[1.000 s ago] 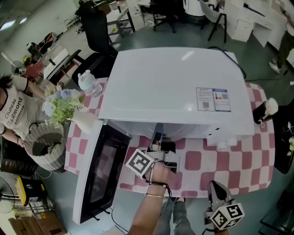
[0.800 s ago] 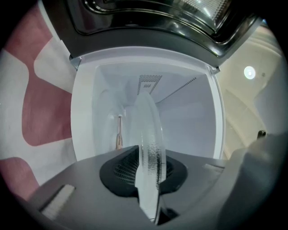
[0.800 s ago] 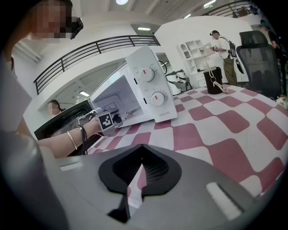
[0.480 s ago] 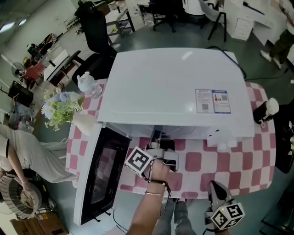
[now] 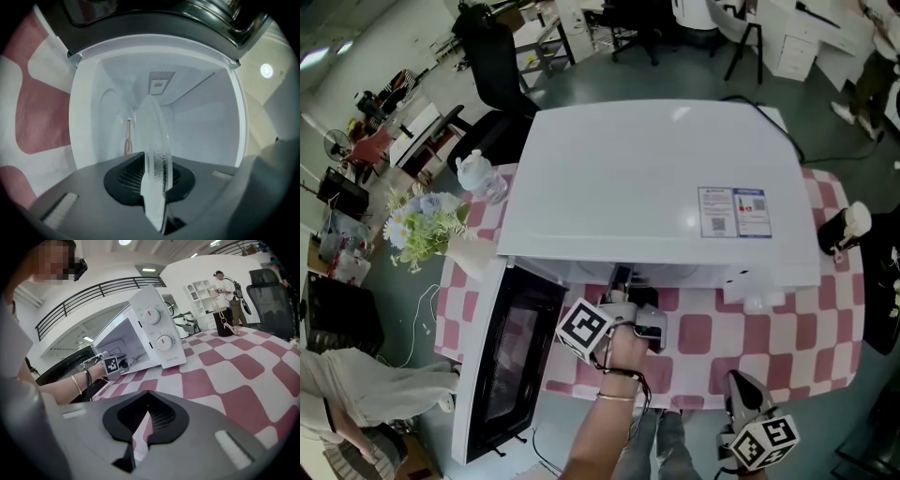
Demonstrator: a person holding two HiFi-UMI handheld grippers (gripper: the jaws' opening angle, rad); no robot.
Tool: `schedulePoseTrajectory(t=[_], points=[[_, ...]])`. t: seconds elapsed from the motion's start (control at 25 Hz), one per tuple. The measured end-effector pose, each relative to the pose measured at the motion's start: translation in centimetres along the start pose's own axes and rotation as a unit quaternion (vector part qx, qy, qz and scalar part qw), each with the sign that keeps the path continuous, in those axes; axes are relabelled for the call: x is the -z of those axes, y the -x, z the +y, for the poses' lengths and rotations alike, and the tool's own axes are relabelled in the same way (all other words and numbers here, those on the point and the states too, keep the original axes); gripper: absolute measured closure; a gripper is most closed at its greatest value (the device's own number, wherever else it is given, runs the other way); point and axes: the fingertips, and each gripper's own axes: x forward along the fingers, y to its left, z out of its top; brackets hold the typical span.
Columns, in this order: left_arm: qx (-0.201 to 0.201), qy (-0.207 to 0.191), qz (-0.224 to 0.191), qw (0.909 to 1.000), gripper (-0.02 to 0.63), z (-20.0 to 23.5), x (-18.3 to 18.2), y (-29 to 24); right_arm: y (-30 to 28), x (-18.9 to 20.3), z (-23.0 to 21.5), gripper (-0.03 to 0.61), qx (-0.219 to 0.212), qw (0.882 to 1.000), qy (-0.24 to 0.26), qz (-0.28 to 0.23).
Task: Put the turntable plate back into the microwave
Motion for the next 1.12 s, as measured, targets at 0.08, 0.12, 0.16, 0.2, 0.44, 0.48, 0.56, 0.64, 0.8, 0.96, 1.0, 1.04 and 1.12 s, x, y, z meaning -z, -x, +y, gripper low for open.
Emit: schedulePoseTrajectory(t=[0.08,0.12,0.16,0.2,0.44,0.48,0.56,0.64,0.8,0.96,1.0,1.04,1.12], points=[[-0.009,-0.002,0.000,1.0000,0.577,0.1,0.1,-0.1,0.0,-0.1,-0.1,0.569,0.000,1.000,-0.001,0.000],[-0.015,-0.004,-0.001,0.9999,0.577,0.2,0.1,-0.1,-0.1,-0.1,-0.1,0.569,0.000,1.000,-0.001,0.000],[-0.021,-0.005,-0.002,0.9998,0.575,0.2,0.1,-0.1,-0.1,-0.2,-0.2,0.569,0.000,1.000,-0.001,-0.001],[-0.025,-0.005,-0.002,0.9997,0.572,0.2,0.1,-0.2,0.0,-0.2,-0.3,0.569,0.000,1.000,-0.001,-0.001],[-0.057,-0.022,0.004,0.9981,0.568,0.3,0.0,-0.4,-0.1,-0.3,-0.3,0.569,-0.002,1.000,-0.003,0.000],[-0.064,-0.024,0.007,0.9976,0.569,0.4,0.0,-0.4,-0.1,-0.4,-0.3,0.569,-0.003,1.000,-0.003,0.000],[-0.081,-0.031,0.014,0.9961,0.568,0.7,-0.1,-0.5,-0.1,-0.4,-0.3,0.569,-0.004,1.000,-0.003,0.001],[-0.104,-0.047,0.027,0.9931,0.565,0.9,-0.1,-0.7,-0.1,-0.5,-0.3,0.568,-0.005,1.000,-0.003,0.001],[-0.139,-0.088,0.063,0.9844,0.546,1.0,0.4,-0.9,-0.3,-0.7,-0.2,0.569,-0.008,1.000,-0.002,0.001],[-0.141,-0.108,0.085,0.9803,0.537,0.9,0.7,-0.8,-0.5,-0.9,-0.3,0.569,-0.007,1.000,0.000,0.001],[-0.141,-0.112,0.090,0.9795,0.529,0.9,0.8,-0.8,-0.6,-0.9,-0.4,0.568,-0.006,1.000,0.001,0.001],[-0.141,-0.116,0.093,0.9787,0.519,0.8,0.8,-0.9,-0.8,-1.0,-0.5,0.569,-0.004,1.000,0.001,0.002],[-0.145,-0.126,0.097,0.9767,0.499,0.7,1.0,-0.9,-1.0,-1.0,-0.7,0.569,-0.001,1.000,0.001,0.004]])
